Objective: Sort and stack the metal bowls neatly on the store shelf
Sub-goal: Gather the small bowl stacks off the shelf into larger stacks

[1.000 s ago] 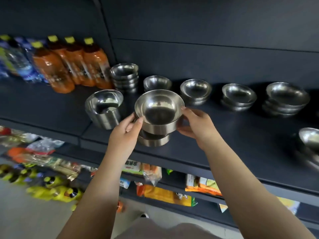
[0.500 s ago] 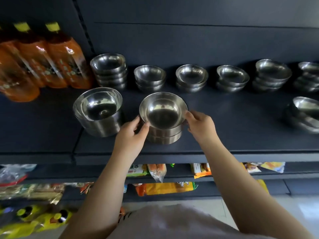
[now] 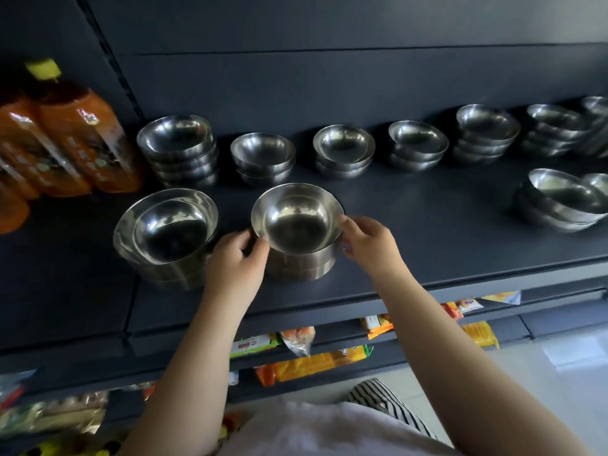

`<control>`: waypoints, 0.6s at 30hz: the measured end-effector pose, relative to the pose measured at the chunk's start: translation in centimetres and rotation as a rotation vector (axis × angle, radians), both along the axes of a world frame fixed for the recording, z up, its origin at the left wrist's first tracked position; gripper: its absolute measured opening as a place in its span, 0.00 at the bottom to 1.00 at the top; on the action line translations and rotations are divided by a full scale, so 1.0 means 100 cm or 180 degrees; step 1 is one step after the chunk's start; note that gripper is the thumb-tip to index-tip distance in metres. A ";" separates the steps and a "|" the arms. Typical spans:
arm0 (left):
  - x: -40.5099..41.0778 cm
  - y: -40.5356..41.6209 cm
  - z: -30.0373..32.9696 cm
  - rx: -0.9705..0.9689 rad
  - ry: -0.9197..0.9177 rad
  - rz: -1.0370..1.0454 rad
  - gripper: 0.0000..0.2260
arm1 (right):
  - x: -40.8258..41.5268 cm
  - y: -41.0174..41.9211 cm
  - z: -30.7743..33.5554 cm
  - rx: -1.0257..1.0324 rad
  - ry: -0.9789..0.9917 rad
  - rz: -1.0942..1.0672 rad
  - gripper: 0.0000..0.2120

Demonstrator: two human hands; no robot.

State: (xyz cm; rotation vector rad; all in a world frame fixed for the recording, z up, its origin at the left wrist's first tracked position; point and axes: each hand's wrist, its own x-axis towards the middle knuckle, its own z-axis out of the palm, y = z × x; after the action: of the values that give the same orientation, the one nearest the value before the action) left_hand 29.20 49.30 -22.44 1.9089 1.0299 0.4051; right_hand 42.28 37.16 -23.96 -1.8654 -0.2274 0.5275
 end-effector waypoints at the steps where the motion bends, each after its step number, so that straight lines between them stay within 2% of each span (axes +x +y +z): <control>1: 0.002 0.001 0.003 0.0128 0.0038 0.0024 0.19 | 0.003 0.000 0.000 -0.0013 0.0034 0.0010 0.09; 5: 0.018 0.002 0.019 0.0337 -0.0188 0.0193 0.22 | 0.023 0.001 0.006 0.0064 0.0229 -0.0032 0.15; 11: 0.072 -0.006 0.046 0.0538 -0.0354 -0.0222 0.13 | 0.074 0.005 0.019 0.0303 0.0662 -0.0093 0.12; 18: 0.130 -0.007 0.061 0.1402 0.0234 -0.0625 0.10 | 0.137 0.024 0.020 0.0225 0.1075 0.0042 0.14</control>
State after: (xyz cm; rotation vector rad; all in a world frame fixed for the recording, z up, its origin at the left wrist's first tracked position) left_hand 42.15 48.56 -16.36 2.4100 0.8354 0.4795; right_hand 55.98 39.53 -21.95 -1.6770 -0.0324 0.8219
